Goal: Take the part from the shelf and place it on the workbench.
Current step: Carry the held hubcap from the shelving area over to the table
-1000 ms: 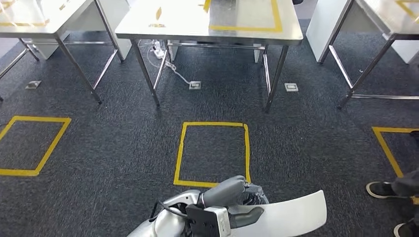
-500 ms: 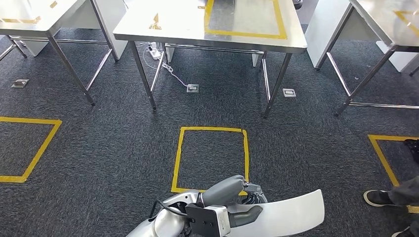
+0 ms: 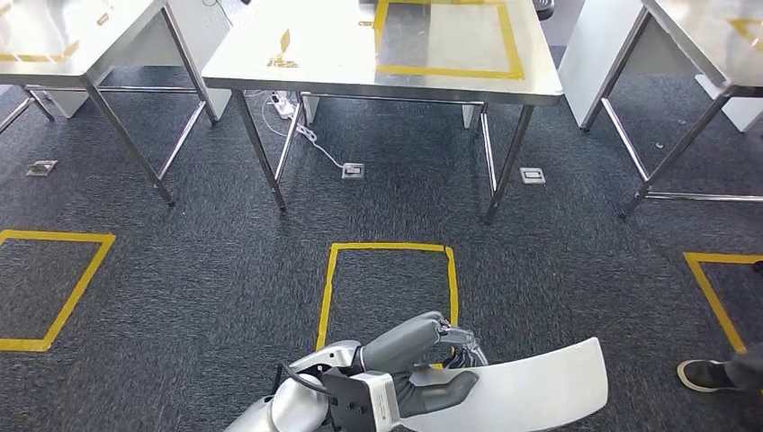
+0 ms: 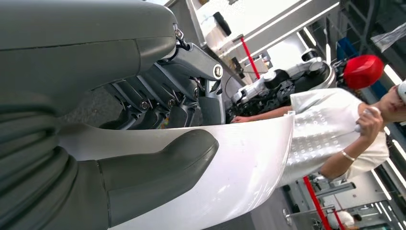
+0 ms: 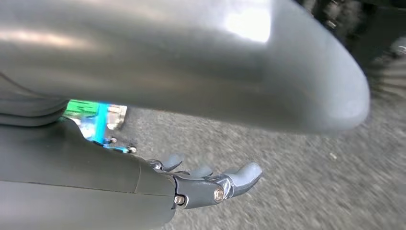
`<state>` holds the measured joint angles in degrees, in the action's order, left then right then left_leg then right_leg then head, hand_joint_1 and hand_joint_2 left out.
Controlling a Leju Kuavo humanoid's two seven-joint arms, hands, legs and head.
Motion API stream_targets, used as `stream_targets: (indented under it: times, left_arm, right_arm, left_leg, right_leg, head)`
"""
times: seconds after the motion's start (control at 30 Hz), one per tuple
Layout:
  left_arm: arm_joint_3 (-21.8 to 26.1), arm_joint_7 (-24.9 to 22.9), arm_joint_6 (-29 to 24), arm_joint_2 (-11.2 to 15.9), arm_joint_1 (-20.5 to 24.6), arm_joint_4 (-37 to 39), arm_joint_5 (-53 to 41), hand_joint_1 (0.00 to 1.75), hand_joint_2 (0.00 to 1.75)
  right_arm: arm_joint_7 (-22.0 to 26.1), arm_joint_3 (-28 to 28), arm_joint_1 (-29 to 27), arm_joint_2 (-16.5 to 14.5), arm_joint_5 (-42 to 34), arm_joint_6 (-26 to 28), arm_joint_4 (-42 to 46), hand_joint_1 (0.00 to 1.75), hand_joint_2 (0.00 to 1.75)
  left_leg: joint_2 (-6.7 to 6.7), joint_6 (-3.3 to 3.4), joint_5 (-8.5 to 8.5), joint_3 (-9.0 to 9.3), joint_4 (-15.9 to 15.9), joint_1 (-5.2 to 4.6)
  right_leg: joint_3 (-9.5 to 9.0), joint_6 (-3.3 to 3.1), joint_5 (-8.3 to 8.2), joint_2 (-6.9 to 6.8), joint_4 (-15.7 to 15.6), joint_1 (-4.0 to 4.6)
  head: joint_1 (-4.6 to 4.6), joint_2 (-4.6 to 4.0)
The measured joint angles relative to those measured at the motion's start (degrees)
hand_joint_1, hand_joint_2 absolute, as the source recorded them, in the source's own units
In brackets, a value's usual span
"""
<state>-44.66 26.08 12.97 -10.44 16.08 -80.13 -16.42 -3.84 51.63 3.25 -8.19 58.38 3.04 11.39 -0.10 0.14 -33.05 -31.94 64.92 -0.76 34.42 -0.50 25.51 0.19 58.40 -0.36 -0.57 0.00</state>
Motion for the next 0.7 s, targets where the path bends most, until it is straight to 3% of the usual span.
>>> stream_targets:
  times: [0.07,0.1,0.13,0.17,0.23,0.3,0.37,0.43,0.5,0.53,0.7]
  left_arm:
    - [0.38,-0.36,-0.45,0.19,0.19,-0.95,-0.03,1.75,1.75]
    - [0.56,-0.66,-0.61,0.34,0.21,-1.42,-0.09,1.75,1.75]
    - [0.73,-0.97,-0.74,0.51,0.21,-1.95,-0.14,1.75,1.75]
    - [0.86,-1.24,-0.85,0.66,0.21,-2.45,-0.16,1.75,1.75]
    - [1.06,-1.54,-1.0,0.86,0.27,-3.32,-0.17,1.75,1.75]
    - [1.26,-1.7,-1.1,0.94,0.34,-3.91,-0.19,1.75,1.75]
    - [1.46,-1.85,-1.12,0.95,0.36,-4.47,-0.24,1.75,1.75]
    - [1.54,-1.92,-1.12,0.9,0.51,-5.09,-0.28,1.75,1.75]
    - [1.54,-1.95,-1.14,0.87,0.7,-5.53,-0.34,1.75,1.75]
    - [1.54,-1.96,-1.18,0.88,0.74,-5.71,-0.4,1.75,1.75]
    - [1.54,-1.97,-1.29,0.98,0.75,-6.97,-0.79,1.75,1.75]
  right_arm:
    - [0.2,0.0,0.21,0.01,0.36,0.05,0.0,0.0,0.0]
    - [0.22,0.0,0.24,0.01,0.6,0.04,0.0,0.0,0.0]
    - [0.22,0.0,0.23,0.01,0.76,0.04,0.0,0.0,0.0]
    - [0.23,0.0,0.21,0.01,0.91,0.04,0.0,0.0,0.0]
    - [0.24,0.0,0.22,0.01,1.1,0.04,0.0,0.0,0.0]
    - [0.21,0.0,0.34,-0.01,1.23,0.04,0.0,0.0,0.0]
    - [0.14,0.0,0.42,-0.03,1.36,0.04,0.0,0.0,0.0]
    - [0.09,0.0,0.44,-0.05,1.46,0.03,0.0,0.0,0.0]
    - [0.14,0.0,0.48,-0.05,1.55,0.02,0.0,0.0,0.0]
    - [0.17,0.0,0.49,-0.05,1.65,0.02,0.0,0.0,0.0]
    - [0.23,0.0,0.57,-0.05,1.99,0.02,0.0,0.0,0.0]
  left_leg:
    - [-0.01,-0.7,-2.8,-4.07,6.5,0.51]
    - [0.0,-0.97,-3.39,-5.86,8.78,0.78]
    - [0.0,-1.2,-2.95,-6.84,9.36,1.01]
    - [0.01,-1.38,-1.47,-6.88,8.14,1.22]
    - [-0.01,-1.72,3.38,-4.54,1.13,1.59]
    - [0.0,-1.36,5.03,-2.71,-4.02,1.62]
    - [0.01,-0.44,5.06,-2.56,-4.66,1.5]
    - [-0.04,-0.02,6.21,-2.53,-4.77,1.58]
    - [-0.08,0.21,6.24,-2.5,-4.85,1.6]
    - [-0.09,0.39,6.19,-2.47,-4.85,1.56]
    - [-0.1,1.11,6.01,-2.41,-4.84,1.36]
  right_leg:
    - [-0.16,-0.1,0.25,0.03,0.0,-0.16]
    - [-0.24,-0.02,0.4,0.04,0.02,-0.25]
    - [-0.38,0.13,0.58,0.05,0.05,-0.37]
    - [-0.6,0.33,0.77,0.07,0.1,-0.52]
    - [-1.23,0.93,1.27,0.14,0.25,-0.88]
    - [-1.42,1.73,1.68,0.24,0.54,-1.01]
    - [-1.33,2.4,1.97,0.24,0.69,-0.89]
    - [-1.44,1.62,1.9,0.17,0.55,-0.75]
    - [-1.61,0.34,1.71,0.18,0.27,-0.65]
    - [-1.73,0.13,1.73,0.18,0.1,-0.64]
    - [-2.1,0.42,1.72,0.13,-0.6,-0.69]
  head:
    - [-0.2,0.0]
    - [-0.22,0.0]
    - [-0.23,0.0]
    - [-0.24,0.0]
    - [-0.27,0.0]
    - [-0.41,0.0]
    - [-0.49,0.0]
    - [-0.37,0.0]
    - [-0.24,0.0]
    - [-0.2,0.0]
    - [-0.07,0.0]
